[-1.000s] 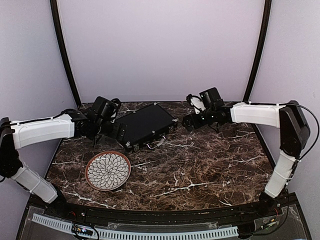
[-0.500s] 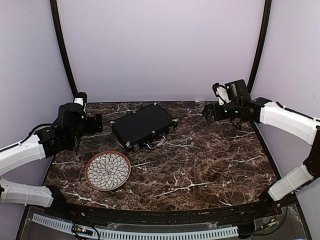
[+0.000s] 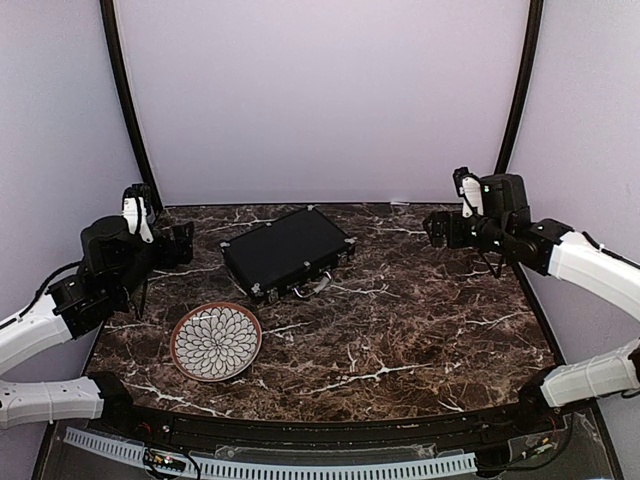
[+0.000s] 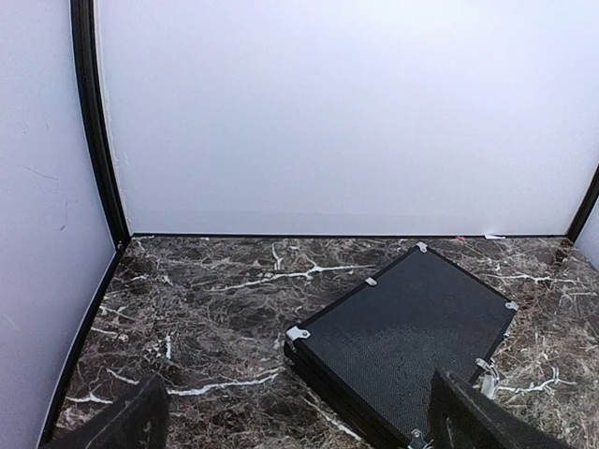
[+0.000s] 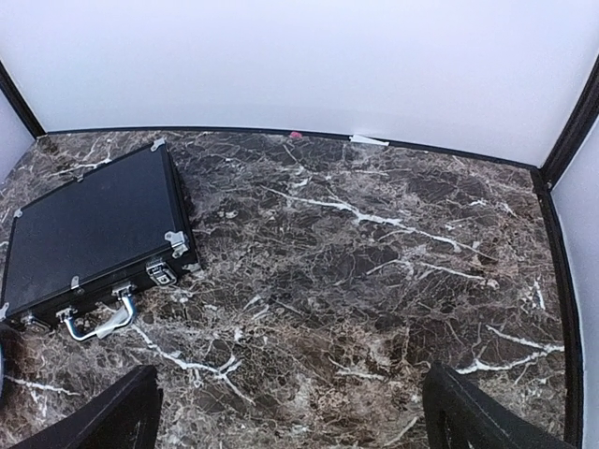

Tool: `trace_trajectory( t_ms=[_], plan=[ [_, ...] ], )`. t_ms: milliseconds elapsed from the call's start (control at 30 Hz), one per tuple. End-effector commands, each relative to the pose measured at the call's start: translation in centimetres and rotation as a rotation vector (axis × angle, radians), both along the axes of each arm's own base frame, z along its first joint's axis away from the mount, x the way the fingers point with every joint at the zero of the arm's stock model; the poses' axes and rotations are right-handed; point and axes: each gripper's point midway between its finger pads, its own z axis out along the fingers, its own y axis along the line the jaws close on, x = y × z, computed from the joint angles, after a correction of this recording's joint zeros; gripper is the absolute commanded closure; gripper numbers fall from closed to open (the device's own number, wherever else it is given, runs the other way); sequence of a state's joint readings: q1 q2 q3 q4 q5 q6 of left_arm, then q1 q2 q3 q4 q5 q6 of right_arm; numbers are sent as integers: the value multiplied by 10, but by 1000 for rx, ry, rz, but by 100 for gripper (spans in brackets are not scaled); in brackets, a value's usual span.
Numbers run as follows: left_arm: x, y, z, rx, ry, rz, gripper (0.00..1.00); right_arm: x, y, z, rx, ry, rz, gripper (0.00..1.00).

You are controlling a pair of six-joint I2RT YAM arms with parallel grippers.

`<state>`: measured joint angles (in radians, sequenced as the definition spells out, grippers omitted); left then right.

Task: Pack up texas hold em set
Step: Reset both arms

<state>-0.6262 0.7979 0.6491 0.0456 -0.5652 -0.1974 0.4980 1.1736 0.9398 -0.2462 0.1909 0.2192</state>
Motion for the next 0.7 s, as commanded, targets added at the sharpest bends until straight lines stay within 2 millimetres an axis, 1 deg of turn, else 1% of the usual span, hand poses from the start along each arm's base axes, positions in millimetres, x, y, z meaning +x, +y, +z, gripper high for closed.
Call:
trace_trajectory(
  t_ms=[0,233,500,667],
  plan=[
    [-5,2,2,-3,-36,-15,2,3,-4,18,31,-74,-30,2],
    [-11,10,8,-1,-55,3,3,-3,-9,24,44,-112,-35,1],
    [-11,9,2,3,-40,0,3,-6,-14,27,46,-133,-50,1],
    [-11,9,2,1,-42,0,3,-8,-16,29,56,-143,-60,2]
  ],
)
